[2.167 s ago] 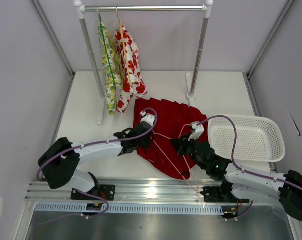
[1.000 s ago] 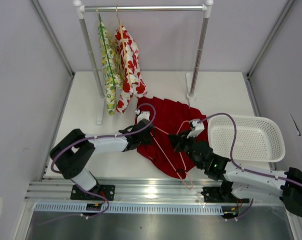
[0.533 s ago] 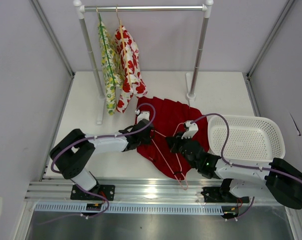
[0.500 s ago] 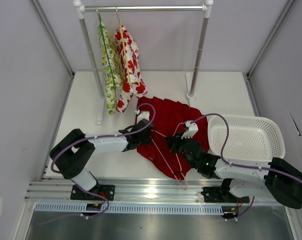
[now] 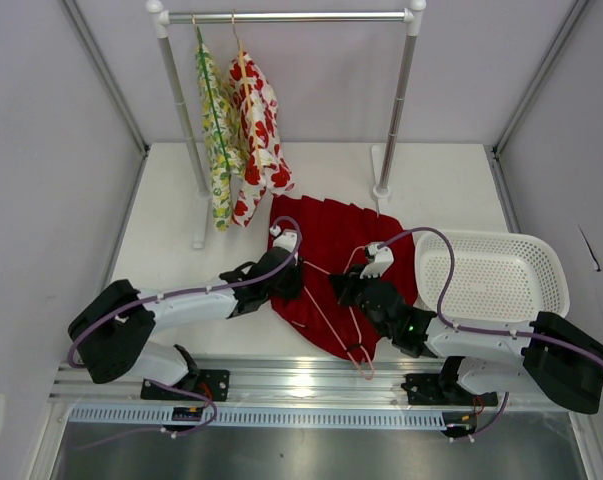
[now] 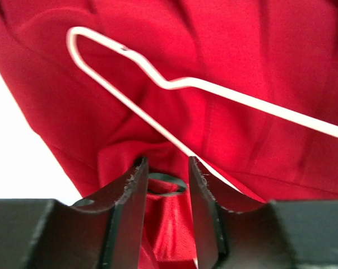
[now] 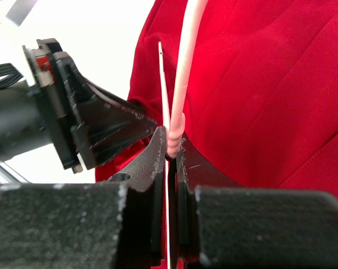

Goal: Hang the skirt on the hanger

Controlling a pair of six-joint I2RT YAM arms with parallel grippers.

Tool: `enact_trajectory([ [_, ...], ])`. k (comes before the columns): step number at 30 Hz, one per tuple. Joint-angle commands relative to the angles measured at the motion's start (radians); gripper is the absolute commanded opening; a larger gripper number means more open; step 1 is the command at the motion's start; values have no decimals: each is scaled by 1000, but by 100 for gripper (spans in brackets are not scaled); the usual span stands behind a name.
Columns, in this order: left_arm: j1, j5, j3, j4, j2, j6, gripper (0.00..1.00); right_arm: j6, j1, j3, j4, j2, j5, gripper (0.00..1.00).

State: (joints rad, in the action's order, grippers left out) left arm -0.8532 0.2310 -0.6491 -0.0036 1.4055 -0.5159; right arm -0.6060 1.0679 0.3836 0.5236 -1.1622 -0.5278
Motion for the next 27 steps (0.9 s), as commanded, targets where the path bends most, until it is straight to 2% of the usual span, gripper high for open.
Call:
enact_trajectory([
  [1, -29, -18, 2, 10, -48, 48, 41, 17, 6, 9, 23, -13, -52, 0],
  [8, -47, 11, 19, 10, -54, 43, 42, 18, 7, 14, 46, -53, -46, 0],
  [24, -112, 76, -18, -150, -106, 77, 41, 14, 6, 23, 73, -99, -26, 0],
  [27, -118, 85, -34, -176, -83, 74, 38, 12, 6, 23, 75, -99, -28, 0],
])
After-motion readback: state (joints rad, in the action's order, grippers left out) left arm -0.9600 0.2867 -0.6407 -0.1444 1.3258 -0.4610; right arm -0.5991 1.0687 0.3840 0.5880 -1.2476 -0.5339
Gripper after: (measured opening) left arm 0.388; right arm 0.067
